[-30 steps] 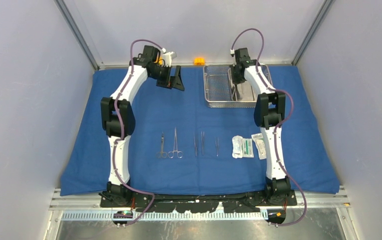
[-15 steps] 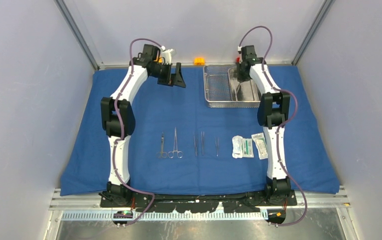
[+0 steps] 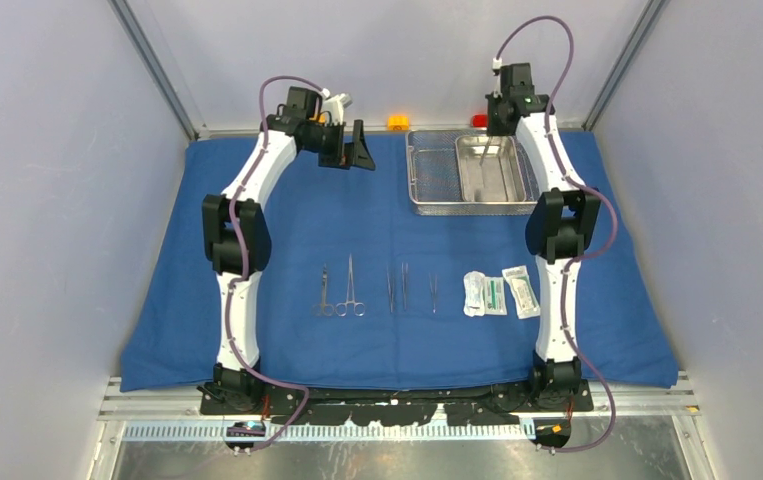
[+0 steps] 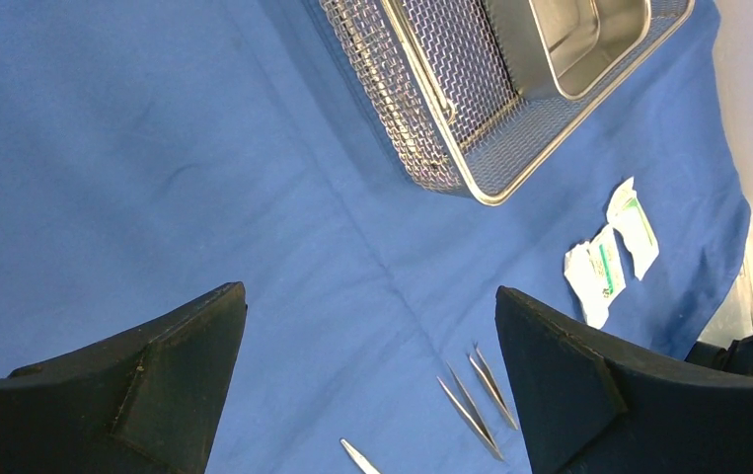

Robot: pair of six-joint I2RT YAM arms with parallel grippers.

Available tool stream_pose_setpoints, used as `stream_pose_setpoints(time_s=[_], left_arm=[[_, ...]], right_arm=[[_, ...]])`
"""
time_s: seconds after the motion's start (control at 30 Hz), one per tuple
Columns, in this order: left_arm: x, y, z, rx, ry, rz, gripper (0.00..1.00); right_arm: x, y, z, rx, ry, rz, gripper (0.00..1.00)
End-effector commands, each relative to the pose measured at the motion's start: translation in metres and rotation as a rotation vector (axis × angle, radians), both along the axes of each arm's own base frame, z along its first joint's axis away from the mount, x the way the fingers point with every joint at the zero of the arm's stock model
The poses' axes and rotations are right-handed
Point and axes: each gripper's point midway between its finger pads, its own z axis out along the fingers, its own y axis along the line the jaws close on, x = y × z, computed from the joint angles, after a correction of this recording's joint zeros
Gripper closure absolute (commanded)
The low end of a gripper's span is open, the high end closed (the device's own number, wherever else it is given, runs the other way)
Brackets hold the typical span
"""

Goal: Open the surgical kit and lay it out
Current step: Pick up the medical item from the container, then place the medical item in the surgical kit.

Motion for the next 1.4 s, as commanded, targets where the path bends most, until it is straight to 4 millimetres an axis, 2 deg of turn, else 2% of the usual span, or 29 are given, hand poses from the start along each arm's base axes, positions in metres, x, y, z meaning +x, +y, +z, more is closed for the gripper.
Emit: stream_pose_setpoints(time_s=[0.0,0.17,0.3,0.47,0.67,0.9,1.13,1.37], left_arm=[[-0.004,-0.009,0.068,-0.065,-0.142,-0.023,0.0],[-0.012,-0.016,0.082,-0.088,-0.158,-0.017,0.07],[-0.019,-0.022,0.094,-0.112,-0.169,0.007,0.11],[-0.033,-0.025,0.113,-0.134,-0.216,0.017,0.13],[-0.048,-0.026,0.13,-0.171,-0.278,0.04,0.16],[-0.071,-0.043,0.138,-0.179,-0.279,0.041,0.22],[-0.089,-0.059,0.121,-0.17,-0.234,0.045,0.28],[-0.095,-0.077,0.112,-0.178,-0.246,0.02,0.29]], right_arm=[[-0.006,0.005,0.101,0.054,-0.19,-0.004,1.0],[-0.025,0.032,0.115,0.154,-0.19,0.009,1.0],[-0.046,0.07,0.124,0.231,-0.178,0.072,1.0],[-0.07,0.11,0.124,0.286,-0.147,0.125,1.0],[-0.093,0.148,0.123,0.329,-0.126,0.165,1.0],[-0.11,0.176,0.124,0.353,-0.123,0.185,1.0],[-0.122,0.195,0.122,0.343,-0.118,0.213,1.0],[-0.128,0.204,0.118,0.354,-0.106,0.229,1.0]])
